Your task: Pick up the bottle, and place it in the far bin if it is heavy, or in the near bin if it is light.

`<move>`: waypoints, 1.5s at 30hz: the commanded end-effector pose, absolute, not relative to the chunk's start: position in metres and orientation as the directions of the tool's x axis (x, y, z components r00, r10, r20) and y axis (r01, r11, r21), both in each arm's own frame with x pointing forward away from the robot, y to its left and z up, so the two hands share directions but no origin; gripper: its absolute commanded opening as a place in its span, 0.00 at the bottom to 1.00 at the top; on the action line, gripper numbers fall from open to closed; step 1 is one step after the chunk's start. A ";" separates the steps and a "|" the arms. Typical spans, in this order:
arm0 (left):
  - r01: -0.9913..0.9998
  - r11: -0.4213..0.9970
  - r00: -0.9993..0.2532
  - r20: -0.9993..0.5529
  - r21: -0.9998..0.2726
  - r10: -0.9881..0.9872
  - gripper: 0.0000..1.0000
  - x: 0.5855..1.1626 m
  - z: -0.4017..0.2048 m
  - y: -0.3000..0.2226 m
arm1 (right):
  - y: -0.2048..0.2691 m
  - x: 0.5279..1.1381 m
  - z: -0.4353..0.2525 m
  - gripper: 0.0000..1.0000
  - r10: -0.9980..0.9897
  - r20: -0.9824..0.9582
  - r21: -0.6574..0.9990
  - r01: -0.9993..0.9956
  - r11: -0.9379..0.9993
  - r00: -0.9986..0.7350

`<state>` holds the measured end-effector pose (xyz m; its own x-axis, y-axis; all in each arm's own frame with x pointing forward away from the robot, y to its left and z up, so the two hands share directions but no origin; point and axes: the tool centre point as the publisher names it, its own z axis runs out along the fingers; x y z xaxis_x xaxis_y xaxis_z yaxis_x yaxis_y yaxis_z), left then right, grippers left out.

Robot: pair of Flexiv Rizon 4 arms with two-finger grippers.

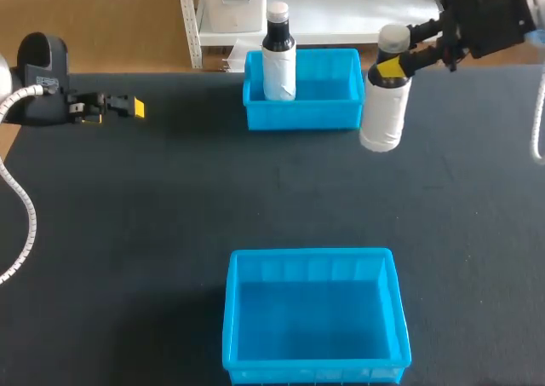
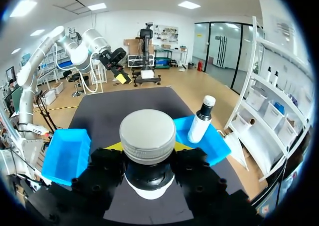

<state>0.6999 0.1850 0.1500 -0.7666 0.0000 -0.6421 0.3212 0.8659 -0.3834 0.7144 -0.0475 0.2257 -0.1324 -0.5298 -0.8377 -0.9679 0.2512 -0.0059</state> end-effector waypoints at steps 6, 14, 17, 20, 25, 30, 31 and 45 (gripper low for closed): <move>0.321 0.866 -0.767 -0.642 -0.383 0.000 1.00 0.700 0.150 0.185 | -0.063 0.735 0.239 0.00 -0.529 -0.838 -0.007 -0.966 0.257 -0.135; 0.321 0.866 -0.767 -0.642 -0.383 0.000 1.00 0.700 0.150 0.185 | -0.070 0.770 0.245 0.00 -0.541 -0.831 -0.019 -0.967 0.255 -0.127; 0.321 0.866 -0.767 -0.642 -0.383 0.000 1.00 0.700 0.150 0.185 | -0.071 0.784 0.247 0.00 -0.546 -0.829 -0.024 -0.968 0.251 -0.122; 0.321 0.866 -0.767 -0.642 -0.383 0.000 1.00 0.700 0.150 0.185 | -0.070 0.798 0.248 0.00 -0.554 -0.825 -0.030 -0.969 0.244 -0.114; 0.321 0.866 -0.767 -0.642 -0.383 0.000 1.00 0.700 0.150 0.185 | -0.066 0.821 0.246 0.00 -0.560 -0.822 -0.034 -0.973 0.229 -0.103; 0.321 0.866 -0.767 -0.642 -0.383 0.000 1.00 0.700 0.150 0.185 | -0.059 0.843 0.244 0.00 -0.560 -0.823 -0.033 -0.978 0.207 -0.091; 0.321 0.866 -0.767 -0.642 -0.383 0.000 1.00 0.700 0.150 0.185 | -0.056 0.848 0.243 0.00 -0.561 -0.823 -0.033 -0.979 0.201 -0.087; 0.321 0.866 -0.767 -0.642 -0.383 0.000 1.00 0.700 0.150 0.185 | -0.024 0.896 0.232 0.00 -0.547 -0.835 -0.025 -0.991 0.134 -0.053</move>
